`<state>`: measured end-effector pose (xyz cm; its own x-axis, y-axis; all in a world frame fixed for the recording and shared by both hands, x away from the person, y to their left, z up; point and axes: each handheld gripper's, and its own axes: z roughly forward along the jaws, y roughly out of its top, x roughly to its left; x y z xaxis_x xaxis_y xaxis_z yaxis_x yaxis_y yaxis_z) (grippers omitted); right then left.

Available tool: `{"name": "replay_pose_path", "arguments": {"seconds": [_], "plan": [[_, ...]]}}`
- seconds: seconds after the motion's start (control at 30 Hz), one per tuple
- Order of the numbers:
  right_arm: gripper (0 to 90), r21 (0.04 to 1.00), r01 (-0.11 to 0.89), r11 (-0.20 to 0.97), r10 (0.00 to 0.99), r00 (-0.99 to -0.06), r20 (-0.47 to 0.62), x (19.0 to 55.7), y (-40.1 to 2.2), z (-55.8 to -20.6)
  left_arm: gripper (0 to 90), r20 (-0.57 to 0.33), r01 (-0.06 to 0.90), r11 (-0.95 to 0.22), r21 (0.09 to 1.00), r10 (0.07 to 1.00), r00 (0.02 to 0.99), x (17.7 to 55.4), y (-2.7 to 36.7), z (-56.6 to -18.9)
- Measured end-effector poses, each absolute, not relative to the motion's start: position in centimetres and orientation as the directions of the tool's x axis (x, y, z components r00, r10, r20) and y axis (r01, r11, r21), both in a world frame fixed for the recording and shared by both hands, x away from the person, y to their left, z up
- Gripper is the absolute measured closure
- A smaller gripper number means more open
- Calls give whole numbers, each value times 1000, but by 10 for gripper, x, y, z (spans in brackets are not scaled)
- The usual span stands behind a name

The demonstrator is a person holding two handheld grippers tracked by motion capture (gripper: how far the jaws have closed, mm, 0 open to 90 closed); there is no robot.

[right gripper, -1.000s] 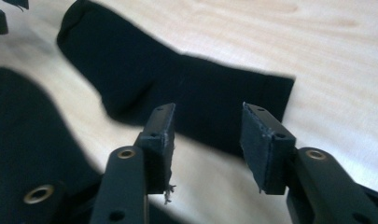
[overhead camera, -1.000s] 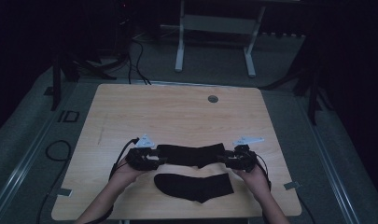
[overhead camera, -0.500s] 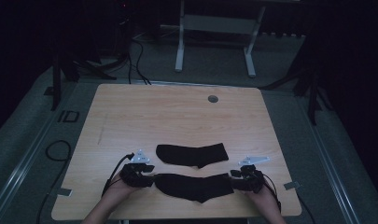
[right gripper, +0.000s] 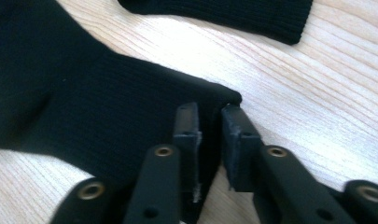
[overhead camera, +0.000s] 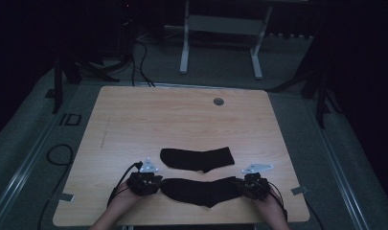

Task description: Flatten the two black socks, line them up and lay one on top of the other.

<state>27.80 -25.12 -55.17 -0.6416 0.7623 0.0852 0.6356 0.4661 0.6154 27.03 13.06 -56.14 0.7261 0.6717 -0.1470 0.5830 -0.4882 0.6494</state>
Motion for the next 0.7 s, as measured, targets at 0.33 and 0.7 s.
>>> {"name": "replay_pose_path", "arguments": {"seconds": [0.33, 0.7], "plan": [[858, 672, 613, 416, 753, -646, 123, 273, -255, -531, 883, -178, 586, -424, 690, 685, 706, 265, 140, -541], [858, 741, 555, 379, 739, -663, 118, 291, -252, -485, 884, -128, 546, -412, 730, 701, 701, 281, 150, -492]]}}
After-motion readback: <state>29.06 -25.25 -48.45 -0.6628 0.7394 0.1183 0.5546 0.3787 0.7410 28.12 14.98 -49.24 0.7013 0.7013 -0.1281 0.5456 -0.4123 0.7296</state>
